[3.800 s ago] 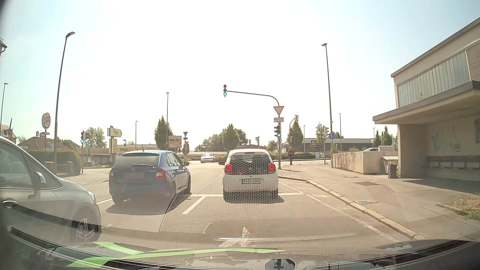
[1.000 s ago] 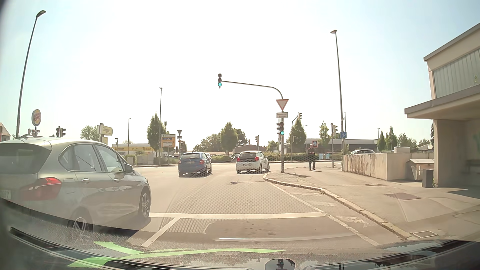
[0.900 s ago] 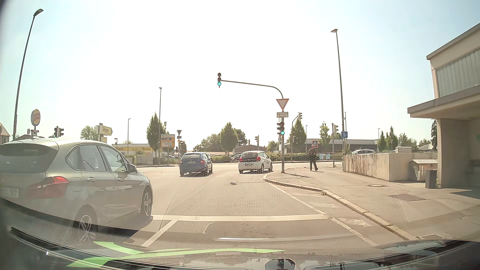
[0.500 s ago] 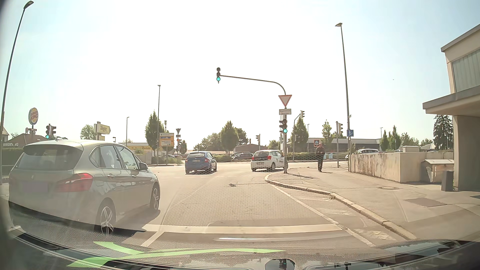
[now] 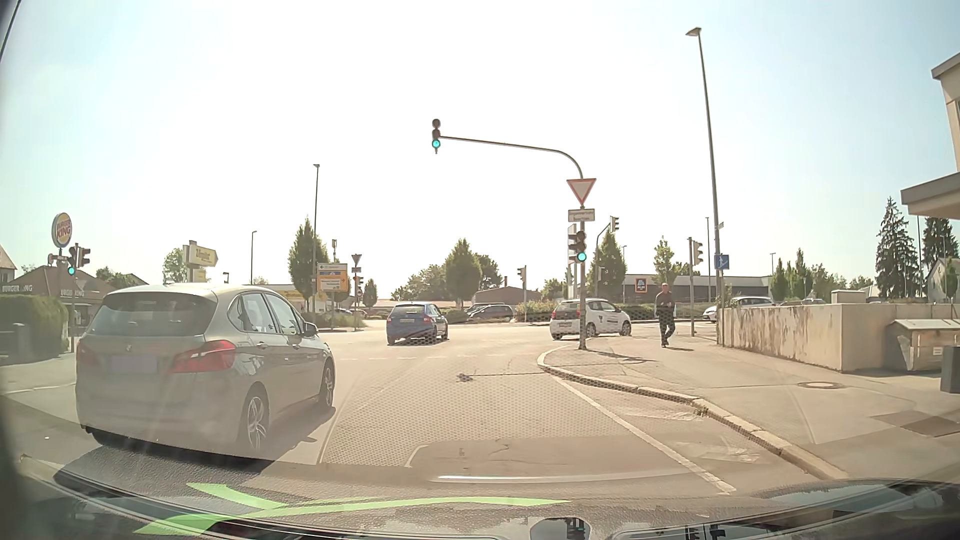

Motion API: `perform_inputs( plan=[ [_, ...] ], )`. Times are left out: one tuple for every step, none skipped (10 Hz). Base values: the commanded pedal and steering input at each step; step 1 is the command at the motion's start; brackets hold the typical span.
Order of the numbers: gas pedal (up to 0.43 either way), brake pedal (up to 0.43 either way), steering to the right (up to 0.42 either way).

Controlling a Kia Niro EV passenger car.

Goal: Follow the waypoints while adhering to traffic rules and regulations

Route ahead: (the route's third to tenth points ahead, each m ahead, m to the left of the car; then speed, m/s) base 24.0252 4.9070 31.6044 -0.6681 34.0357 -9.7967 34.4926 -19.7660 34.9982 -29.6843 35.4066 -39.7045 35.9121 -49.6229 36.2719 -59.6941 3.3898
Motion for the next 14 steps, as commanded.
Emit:
perform_inputs(
  plan=[
    [0.228, 0.000, -0.030],
    [0.228, 0.000, -0.030],
    [0.228, 0.000, -0.030],
    [0.228, 0.000, -0.030],
    [0.228, 0.000, -0.030],
    [0.228, 0.000, -0.030],
    [0.209, 0.000, -0.031],
    [0.189, 0.000, -0.032],
    [0.177, 0.000, -0.033],
    [0.157, 0.000, -0.033],
    [0.157, 0.000, -0.033],
    [0.157, 0.000, -0.033],
    [0.157, 0.000, -0.033],
    [0.157, 0.000, -0.033]
  ],
)
